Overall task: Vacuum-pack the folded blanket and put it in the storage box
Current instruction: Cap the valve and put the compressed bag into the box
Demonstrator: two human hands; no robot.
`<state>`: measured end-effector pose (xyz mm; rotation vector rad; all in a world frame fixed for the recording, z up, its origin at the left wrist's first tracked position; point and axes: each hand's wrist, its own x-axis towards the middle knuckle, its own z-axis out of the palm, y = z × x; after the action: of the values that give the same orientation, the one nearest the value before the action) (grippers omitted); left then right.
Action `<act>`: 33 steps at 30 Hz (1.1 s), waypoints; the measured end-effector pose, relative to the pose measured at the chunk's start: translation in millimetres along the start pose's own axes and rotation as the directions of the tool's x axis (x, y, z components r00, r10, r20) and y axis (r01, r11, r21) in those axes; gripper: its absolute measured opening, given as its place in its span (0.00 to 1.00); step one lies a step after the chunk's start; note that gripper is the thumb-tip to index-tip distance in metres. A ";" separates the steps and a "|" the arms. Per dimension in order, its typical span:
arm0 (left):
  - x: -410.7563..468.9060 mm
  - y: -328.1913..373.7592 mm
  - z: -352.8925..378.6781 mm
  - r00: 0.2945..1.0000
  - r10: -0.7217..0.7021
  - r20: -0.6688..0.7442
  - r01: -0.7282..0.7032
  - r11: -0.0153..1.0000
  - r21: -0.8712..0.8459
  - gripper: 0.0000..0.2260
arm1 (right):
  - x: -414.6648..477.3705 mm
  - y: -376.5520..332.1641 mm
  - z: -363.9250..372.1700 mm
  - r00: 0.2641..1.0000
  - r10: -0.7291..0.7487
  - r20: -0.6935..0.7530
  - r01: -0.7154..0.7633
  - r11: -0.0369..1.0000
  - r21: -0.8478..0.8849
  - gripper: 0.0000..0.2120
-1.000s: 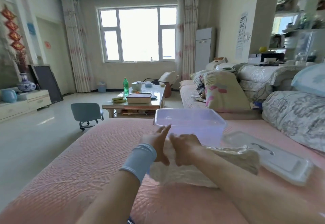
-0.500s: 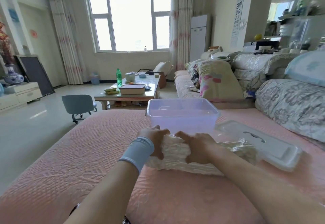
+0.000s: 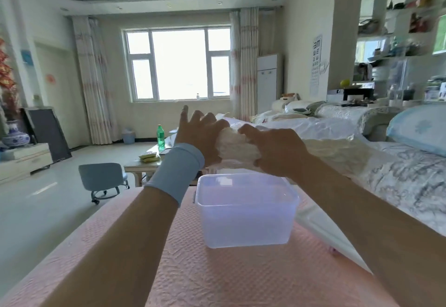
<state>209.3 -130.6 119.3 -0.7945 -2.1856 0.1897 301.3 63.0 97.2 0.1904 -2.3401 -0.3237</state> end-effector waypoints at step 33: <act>39.6 66.8 226.4 0.790 0.009 0.612 0.139 0.971 -0.194 0.27 | -2.5 60.7 228.7 0.744 0.154 0.650 -0.517 0.749 0.415 0.19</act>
<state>57.9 -27.4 -34.6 -0.8651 -2.8926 0.1758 138.8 161.8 -43.6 -0.1010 -2.9570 0.6393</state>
